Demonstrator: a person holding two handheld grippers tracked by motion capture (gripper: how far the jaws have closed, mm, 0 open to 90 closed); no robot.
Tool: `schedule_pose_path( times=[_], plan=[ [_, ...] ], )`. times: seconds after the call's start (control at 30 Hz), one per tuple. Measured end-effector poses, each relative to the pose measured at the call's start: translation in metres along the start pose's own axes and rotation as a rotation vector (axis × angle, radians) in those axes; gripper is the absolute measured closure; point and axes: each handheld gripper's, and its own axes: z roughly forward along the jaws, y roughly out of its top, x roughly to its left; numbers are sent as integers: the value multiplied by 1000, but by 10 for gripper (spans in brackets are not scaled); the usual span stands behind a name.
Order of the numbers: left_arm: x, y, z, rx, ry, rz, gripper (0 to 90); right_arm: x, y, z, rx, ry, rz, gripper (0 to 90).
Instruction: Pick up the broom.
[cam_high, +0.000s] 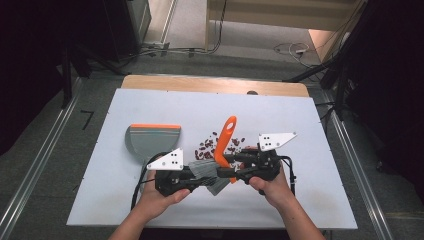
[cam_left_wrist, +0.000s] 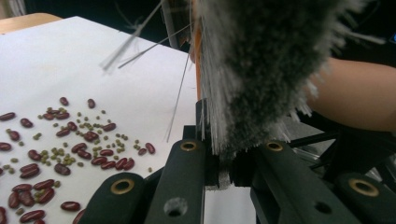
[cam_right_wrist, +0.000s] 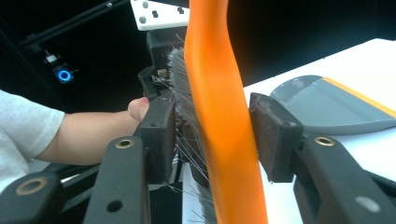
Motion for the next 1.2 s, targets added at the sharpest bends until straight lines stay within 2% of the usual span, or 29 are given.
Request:
schedule_pose_path(
  times=[0.1, 0.33, 0.4, 0.43, 0.57, 0.63, 0.67, 0.7, 0.73, 0.77, 0.8, 0.83, 0.87, 0.9, 1.0, 1.07, 1.1, 1.2],
  plan=[
    [1, 0, 1, -1, -34, -7, 858, 0, -2, 2, 21, 7, -5, 552],
    [1, -1, 2, 5, -57, -6, 857, -2, -4, 2, 33, 24, 0, 682],
    [2, -1, 3, 3, -69, -21, 850, -1, -3, 1, 39, 18, -6, 687],
    [4, -2, 3, -7, -78, -50, 841, 0, -2, 1, 45, 17, -13, 688],
    [5, -1, -1, -23, -68, -49, 770, 2, 0, 0, 44, -6, -8, 690],
    [7, -2, -6, -57, -47, -64, 684, 3, 1, 0, 41, -23, -4, 690],
    [7, -2, -6, -57, -47, -64, 648, 3, 2, -1, 38, -34, -2, 690],
    [8, -4, -13, -80, 9, -63, 607, 3, 2, -2, 34, -46, -1, 691],
    [8, -4, -13, -80, 9, -63, 583, 3, 2, -4, 25, -64, 3, 691],
    [9, -5, -15, -86, 32, -62, 510, 3, 3, -6, 18, -77, 7, 690],
    [8, -6, -17, -79, 107, -75, 393, 3, 3, -8, 13, -97, 5, 691],
    [8, -6, -17, -71, 129, -77, 302, 3, 4, -9, 16, -121, 0, 690],
    [8, -6, -17, -71, 129, -77, 241, 2, 4, -10, 11, -138, 7, 690],
    [9, -8, -19, -65, 170, -86, 200, 2, 4, -12, 6, -151, 13, 690],
    [10, -9, -21, -71, 193, -96, 115, 0, 5, -17, 15, -218, 16, 690],
    [10, -10, -22, -66, 220, -96, 90, 0, 4, -18, 18, -237, 17, 690],
    [11, -11, -23, -64, 226, -99, 21, -1, 4, -20, 21, -267, 24, 690],
    [12, -14, -29, -68, 258, -96, 0, -3, 5, -23, 35, -329, 25, 690]
  ],
)
